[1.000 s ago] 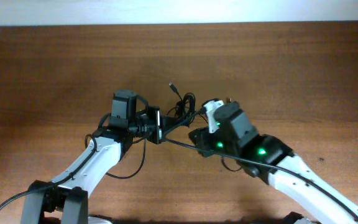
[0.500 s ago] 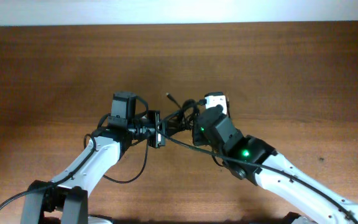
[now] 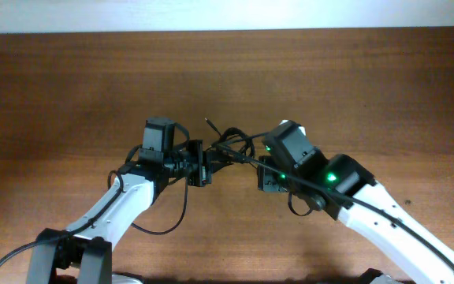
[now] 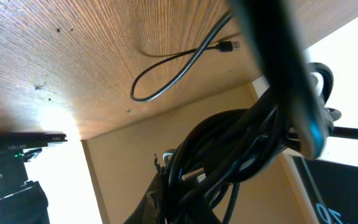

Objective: Untangle cables

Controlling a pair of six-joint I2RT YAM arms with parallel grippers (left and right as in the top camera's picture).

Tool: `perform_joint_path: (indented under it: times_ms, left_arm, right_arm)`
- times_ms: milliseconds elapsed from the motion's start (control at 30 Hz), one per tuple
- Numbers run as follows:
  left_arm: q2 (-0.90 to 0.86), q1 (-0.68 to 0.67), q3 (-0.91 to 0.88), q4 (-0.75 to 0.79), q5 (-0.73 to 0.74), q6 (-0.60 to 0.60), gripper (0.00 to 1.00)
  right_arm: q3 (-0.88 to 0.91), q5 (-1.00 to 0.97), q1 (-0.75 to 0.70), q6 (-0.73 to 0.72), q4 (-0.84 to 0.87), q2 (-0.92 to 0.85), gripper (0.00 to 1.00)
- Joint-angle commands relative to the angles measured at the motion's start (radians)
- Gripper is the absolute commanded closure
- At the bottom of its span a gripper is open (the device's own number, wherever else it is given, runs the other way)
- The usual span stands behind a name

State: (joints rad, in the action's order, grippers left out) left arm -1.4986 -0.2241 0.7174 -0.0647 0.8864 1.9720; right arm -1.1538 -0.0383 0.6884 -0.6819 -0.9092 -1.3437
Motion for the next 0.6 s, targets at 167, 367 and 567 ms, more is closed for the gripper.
perform_joint_path:
  times_ms: [167, 367, 567]
  left_arm:
    - [0.007, 0.011, 0.006, -0.005, 0.136, 0.019, 1.0]
    - [0.007, 0.011, 0.006, -0.008, 0.192, 0.018, 1.0]
    - [0.007, 0.011, 0.006, -0.043, 0.191, 0.018, 1.0]
  right_arm:
    - [0.019, -0.008, -0.002, -0.221, 0.143, -0.22, 0.5]
    - [0.018, -0.109, -0.008, -0.246, 0.407, -0.233, 0.52]
    - [0.016, 0.136, -0.115, -0.18, 0.425, -0.099, 0.52]
